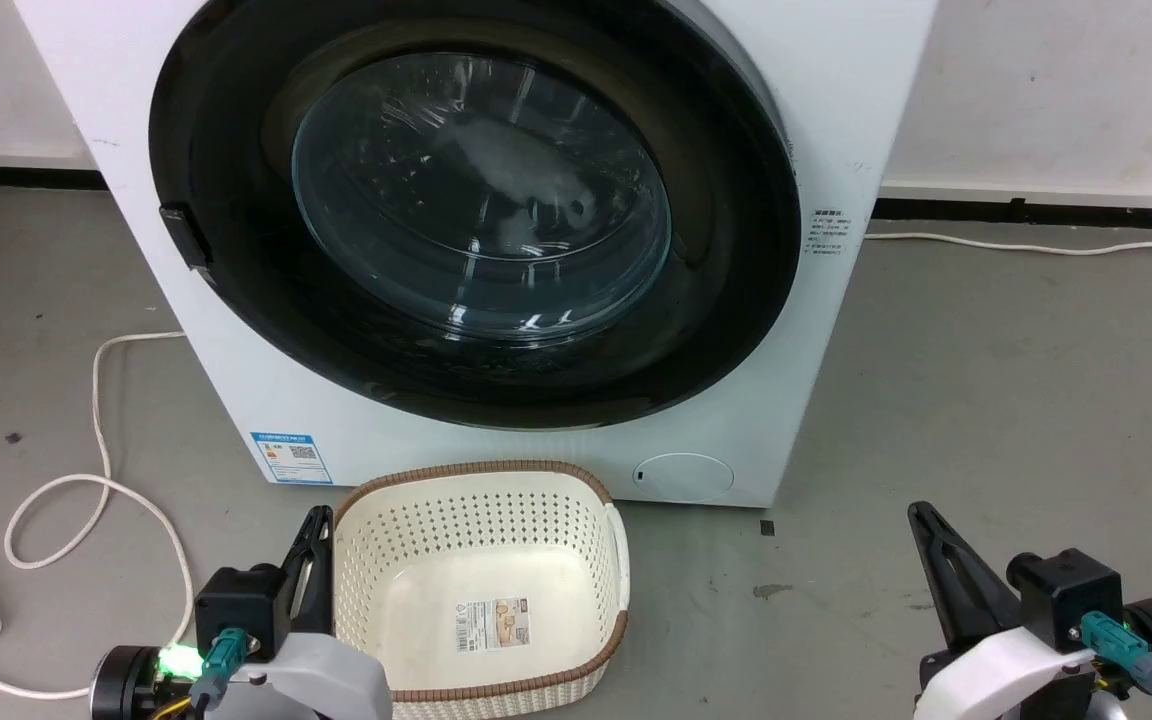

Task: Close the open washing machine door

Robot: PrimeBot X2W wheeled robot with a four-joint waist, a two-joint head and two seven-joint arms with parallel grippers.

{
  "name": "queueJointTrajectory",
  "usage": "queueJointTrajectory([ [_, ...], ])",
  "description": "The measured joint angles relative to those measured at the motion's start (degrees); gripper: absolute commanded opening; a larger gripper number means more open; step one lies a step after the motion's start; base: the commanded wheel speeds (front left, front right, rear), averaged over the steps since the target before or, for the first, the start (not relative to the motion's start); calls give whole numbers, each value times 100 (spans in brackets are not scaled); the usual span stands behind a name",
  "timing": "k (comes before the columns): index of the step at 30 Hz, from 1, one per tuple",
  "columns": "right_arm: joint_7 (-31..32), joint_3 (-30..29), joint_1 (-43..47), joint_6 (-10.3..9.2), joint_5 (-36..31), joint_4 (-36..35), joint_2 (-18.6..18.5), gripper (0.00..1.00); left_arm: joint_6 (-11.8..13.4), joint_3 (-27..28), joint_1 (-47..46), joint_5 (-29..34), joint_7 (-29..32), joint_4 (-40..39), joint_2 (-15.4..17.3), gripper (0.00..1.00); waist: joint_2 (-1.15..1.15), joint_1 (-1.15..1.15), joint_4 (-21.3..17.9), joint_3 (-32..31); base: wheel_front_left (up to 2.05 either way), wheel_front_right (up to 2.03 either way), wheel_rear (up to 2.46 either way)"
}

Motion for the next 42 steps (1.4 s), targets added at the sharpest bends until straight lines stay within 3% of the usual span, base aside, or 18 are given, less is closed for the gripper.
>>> queueJointTrajectory([
  [42,0,1,0,0,0,0,0,0,0,1,0,0,0,0,0,0,0,0,0,0,0,0,0],
])
